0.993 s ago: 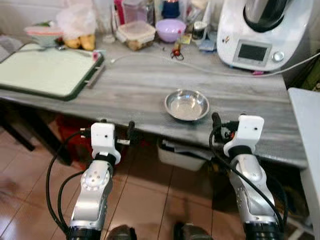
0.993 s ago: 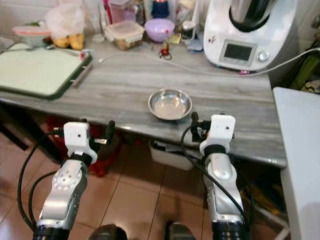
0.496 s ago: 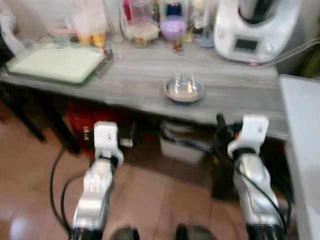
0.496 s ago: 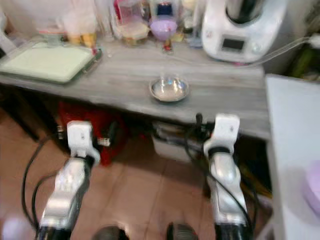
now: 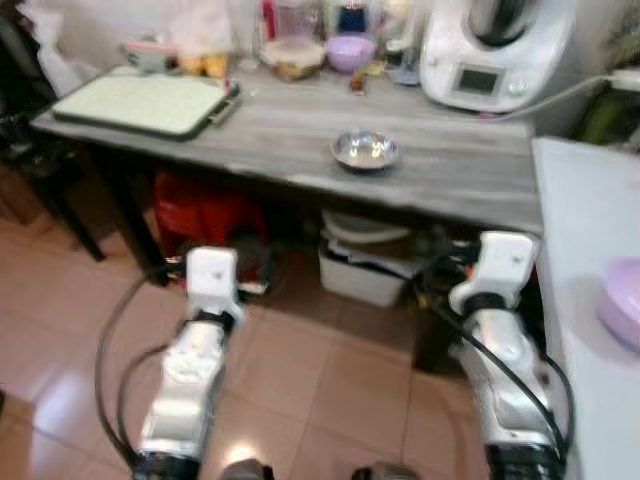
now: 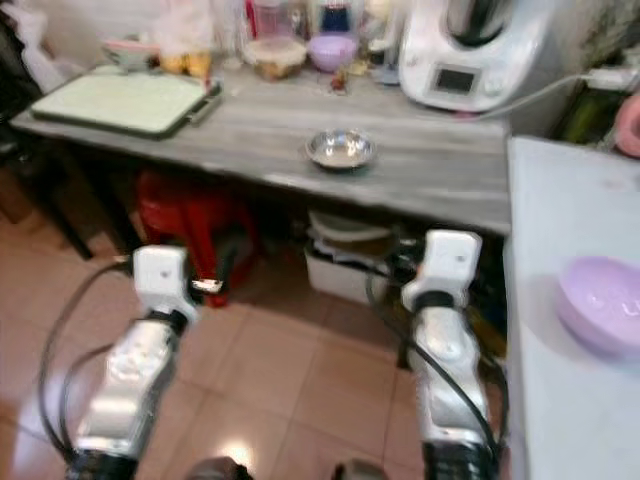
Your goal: Setting the table
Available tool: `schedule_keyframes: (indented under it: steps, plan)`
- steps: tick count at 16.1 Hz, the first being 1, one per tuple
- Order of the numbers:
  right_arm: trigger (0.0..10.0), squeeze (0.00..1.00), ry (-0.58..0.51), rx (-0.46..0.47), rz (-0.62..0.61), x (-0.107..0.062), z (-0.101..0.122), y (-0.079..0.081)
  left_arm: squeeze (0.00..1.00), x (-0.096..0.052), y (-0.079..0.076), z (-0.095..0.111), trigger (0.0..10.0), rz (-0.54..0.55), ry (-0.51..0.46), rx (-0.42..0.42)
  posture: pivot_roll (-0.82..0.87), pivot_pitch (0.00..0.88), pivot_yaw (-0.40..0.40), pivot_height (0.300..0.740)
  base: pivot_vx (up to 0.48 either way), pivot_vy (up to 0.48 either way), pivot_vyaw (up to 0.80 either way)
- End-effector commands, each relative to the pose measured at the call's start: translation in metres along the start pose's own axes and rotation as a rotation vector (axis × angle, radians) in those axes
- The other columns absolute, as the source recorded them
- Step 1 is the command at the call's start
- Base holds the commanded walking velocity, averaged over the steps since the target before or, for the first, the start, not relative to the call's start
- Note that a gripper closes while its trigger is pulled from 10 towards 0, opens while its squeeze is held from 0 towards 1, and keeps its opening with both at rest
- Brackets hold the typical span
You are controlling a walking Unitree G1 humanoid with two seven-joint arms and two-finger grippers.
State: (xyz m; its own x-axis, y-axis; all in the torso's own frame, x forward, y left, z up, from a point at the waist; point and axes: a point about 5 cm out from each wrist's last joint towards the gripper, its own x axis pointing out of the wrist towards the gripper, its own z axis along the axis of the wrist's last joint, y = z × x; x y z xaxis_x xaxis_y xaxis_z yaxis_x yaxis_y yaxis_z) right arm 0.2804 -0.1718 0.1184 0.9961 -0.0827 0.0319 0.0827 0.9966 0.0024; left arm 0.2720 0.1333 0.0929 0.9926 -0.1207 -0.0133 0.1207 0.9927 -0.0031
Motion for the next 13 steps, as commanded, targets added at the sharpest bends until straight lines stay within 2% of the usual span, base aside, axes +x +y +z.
schedule_keyframes:
  steps: [1,5,9,11,12,13]
  plan:
    - [10.0,0.0,0.003,-0.004,-0.005,0.001,0.0,-0.003,0.0,0.0,-0.002,0.0,10.0,-0.005,0.001,-0.002,-0.03,0.015,0.028,0.74,-0.255,0.0,0.0]
    - [10.0,0.0,-0.005,0.015,0.0,-0.001,0.002,-0.003,0.0,-0.005,-0.001,0.002,10.0,-0.026,-0.016,-0.034,-0.04,0.017,0.03,0.74,-0.063,0.0,0.0]
    - [10.0,0.0,-0.024,0.023,0.048,-0.001,0.008,0.007,0.0,-0.005,-0.004,0.008,10.0,-0.069,-0.026,-0.081,-0.03,0.03,0.025,0.74,0.0,0.0,-0.8]
    - [10.0,0.0,-0.041,0.011,0.063,0.0,0.011,0.009,0.0,-0.005,-0.005,0.006,10.0,-0.069,-0.021,-0.087,-0.03,0.03,0.024,0.74,0.0,0.0,0.0]
    - [10.0,0.73,-0.052,0.006,0.072,0.0,0.013,0.009,0.0,-0.006,-0.006,0.005,10.0,-0.073,-0.019,-0.088,-0.03,0.029,0.024,0.74,0.0,0.0,0.0]
    - [10.0,0.96,-0.053,0.004,0.07,0.0,0.013,0.009,0.0,-0.006,-0.006,0.005,10.0,-0.074,-0.018,-0.09,-0.03,0.029,0.024,0.74,0.0,0.0,0.0]
